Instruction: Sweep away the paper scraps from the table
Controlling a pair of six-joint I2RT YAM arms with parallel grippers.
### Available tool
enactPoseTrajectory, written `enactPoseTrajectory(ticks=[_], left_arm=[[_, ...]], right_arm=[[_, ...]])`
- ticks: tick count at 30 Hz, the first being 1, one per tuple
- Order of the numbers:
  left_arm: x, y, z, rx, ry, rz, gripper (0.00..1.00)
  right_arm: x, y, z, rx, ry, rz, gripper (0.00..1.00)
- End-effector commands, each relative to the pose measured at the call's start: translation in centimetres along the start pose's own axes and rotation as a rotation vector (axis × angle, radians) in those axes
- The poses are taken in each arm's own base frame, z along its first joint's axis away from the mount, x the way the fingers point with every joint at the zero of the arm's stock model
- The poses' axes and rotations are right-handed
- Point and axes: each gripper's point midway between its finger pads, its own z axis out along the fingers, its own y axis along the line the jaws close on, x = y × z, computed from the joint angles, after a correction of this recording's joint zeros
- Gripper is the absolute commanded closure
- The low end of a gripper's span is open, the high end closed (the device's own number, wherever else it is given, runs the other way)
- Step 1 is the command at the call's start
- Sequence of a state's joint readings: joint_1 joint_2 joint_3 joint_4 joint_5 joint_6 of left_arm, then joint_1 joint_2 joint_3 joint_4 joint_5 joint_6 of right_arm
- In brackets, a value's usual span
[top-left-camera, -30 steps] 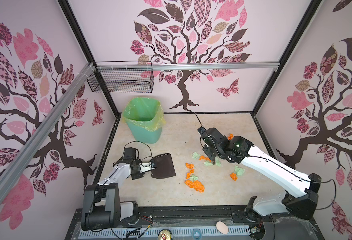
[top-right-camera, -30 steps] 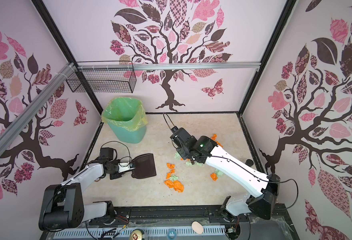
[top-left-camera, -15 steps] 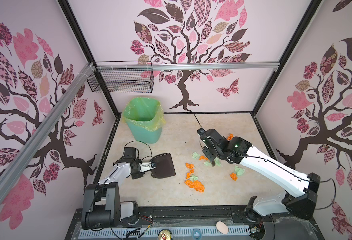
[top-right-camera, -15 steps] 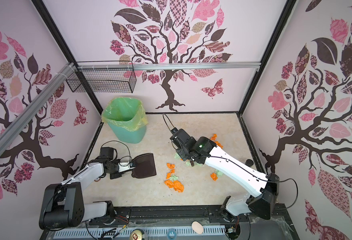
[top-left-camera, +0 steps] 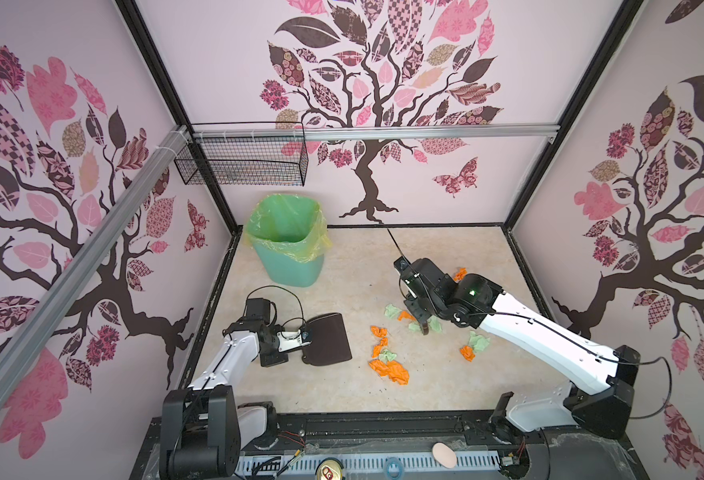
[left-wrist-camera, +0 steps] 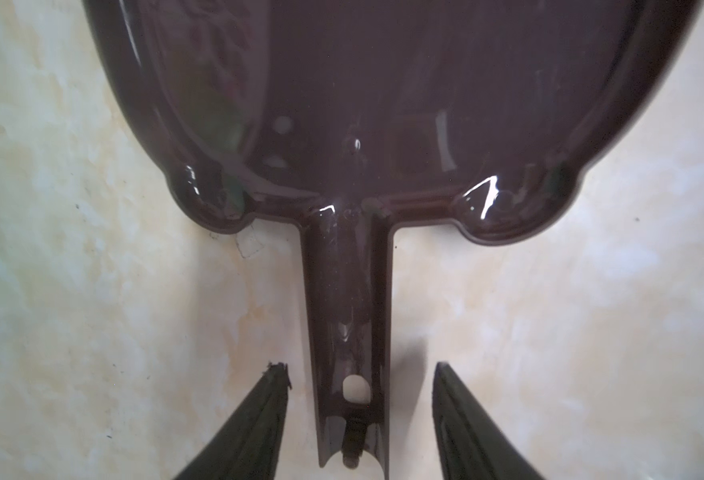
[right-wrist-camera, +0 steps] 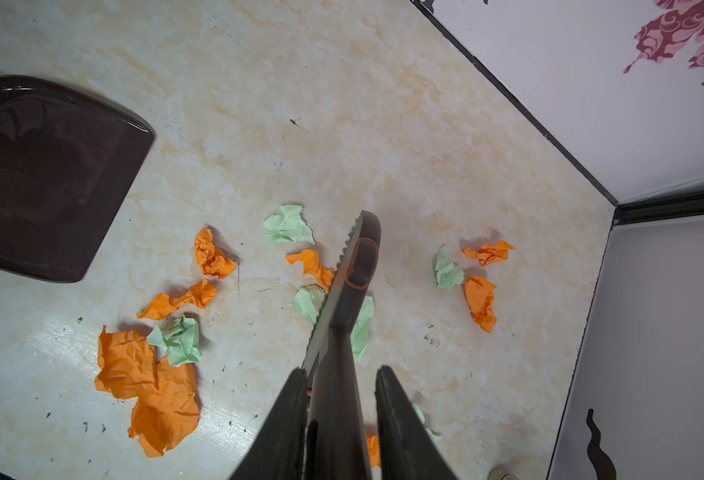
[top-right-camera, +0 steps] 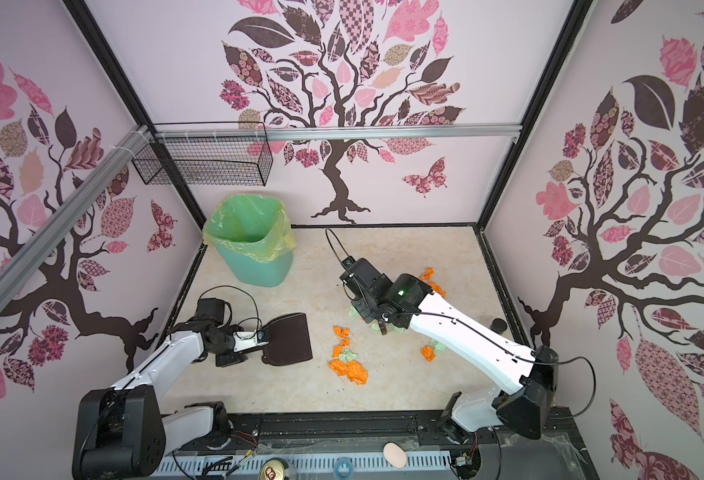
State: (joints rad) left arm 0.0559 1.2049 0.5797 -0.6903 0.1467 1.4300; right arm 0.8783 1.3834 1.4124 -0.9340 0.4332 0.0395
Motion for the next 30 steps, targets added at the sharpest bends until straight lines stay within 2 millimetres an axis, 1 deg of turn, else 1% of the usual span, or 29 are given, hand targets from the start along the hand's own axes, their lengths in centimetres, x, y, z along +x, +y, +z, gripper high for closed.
enactPoseTrajectory(ticks=[1, 6, 14, 19, 22, 25, 30], left_arm=[[-0.1, -0.7, 0.7, 0.032, -0.008, 0.013, 0.35], [0.3, 0.0, 1.7, 0.006, 0.015, 0.049, 0.33], [0.7, 1.2, 2.4, 0.058, 0.053, 0.061, 0.34], [0.5, 0.3, 2.8, 0.096, 0.042, 0.062, 0.37], [0.8, -0.6, 3.4, 0.13, 0.049, 0.052, 0.38], [0.5, -0.8, 3.5, 0.144, 0.036, 0.024, 0.42], [0.2, -1.2, 3.5, 0.144, 0.02, 0.0, 0.55]], right_arm=[[-0.4, -0.9, -1.6, 0.003, -0.047, 0.045, 1.0], [-0.2, -0.9, -1.6, 0.002, -0.045, 0.045, 1.0], [-0.2, -0.6, -1.4, -0.01, -0.042, 0.046, 1.0], [-0.2, -0.7, -1.6, -0.01, -0.047, 0.047, 1.0], [-0.1, -0.7, -1.6, -0.013, -0.046, 0.047, 1.0], [-0.1, -0.7, -1.6, -0.014, -0.046, 0.045, 1.0], [-0.2, -0.7, -1.7, -0.016, -0.05, 0.05, 1.0]])
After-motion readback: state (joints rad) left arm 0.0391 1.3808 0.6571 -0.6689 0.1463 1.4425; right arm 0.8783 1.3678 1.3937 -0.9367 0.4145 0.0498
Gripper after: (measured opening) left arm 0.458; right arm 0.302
